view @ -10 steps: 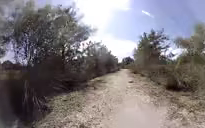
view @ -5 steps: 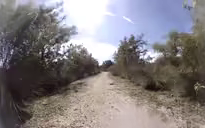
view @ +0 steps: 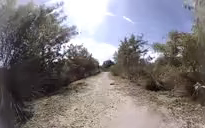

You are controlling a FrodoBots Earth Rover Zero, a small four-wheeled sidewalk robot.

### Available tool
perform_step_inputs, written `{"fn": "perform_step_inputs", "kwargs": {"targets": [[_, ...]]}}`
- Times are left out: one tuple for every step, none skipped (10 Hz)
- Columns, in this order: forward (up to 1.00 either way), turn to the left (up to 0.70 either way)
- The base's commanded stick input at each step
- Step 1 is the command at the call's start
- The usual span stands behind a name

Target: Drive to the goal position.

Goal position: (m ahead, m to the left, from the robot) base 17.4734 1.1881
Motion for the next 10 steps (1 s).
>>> {"fn": "perform_step_inputs", "kwargs": {"targets": [[0.85,0.00],[0.85,0.00],[0.85,0.00],[0.85,0.00],[0.85,0.00],[0.85,0.00],[0.85,0.00],[0.85,0.00],[0.75,0.00],[0.70,0.00]]}}
